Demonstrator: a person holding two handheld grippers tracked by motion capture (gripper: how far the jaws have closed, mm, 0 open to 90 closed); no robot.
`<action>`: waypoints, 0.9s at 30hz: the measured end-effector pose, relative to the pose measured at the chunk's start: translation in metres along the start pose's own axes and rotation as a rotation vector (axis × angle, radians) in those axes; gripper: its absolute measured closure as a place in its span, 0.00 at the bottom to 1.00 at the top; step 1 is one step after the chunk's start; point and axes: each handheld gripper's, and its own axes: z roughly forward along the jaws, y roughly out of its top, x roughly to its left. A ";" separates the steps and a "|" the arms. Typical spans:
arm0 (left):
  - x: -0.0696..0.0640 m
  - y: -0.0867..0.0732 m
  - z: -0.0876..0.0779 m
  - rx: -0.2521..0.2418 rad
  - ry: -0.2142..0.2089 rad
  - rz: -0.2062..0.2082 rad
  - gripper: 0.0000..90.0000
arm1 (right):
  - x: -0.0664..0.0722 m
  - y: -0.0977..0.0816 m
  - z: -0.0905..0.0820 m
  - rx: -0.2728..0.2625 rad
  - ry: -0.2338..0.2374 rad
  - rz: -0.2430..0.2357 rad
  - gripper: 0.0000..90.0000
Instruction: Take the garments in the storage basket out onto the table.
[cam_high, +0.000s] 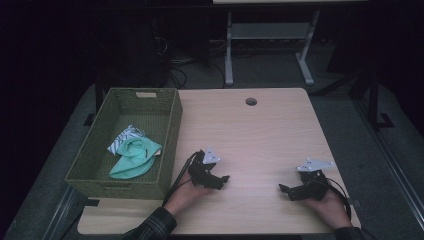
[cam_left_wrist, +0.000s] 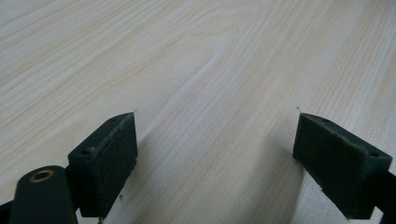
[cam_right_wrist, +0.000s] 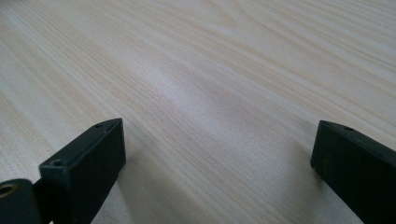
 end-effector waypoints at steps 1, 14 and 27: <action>0.000 0.000 0.000 0.000 0.000 0.001 0.15 | 0.000 0.000 0.000 0.000 0.000 0.000 0.03; 0.001 0.002 -0.006 0.065 -0.002 -0.001 0.14 | -0.001 0.001 0.000 0.001 0.003 -0.007 0.03; 0.002 0.003 -0.015 0.077 -0.017 0.015 0.15 | -0.001 0.001 0.000 0.002 0.003 -0.008 0.03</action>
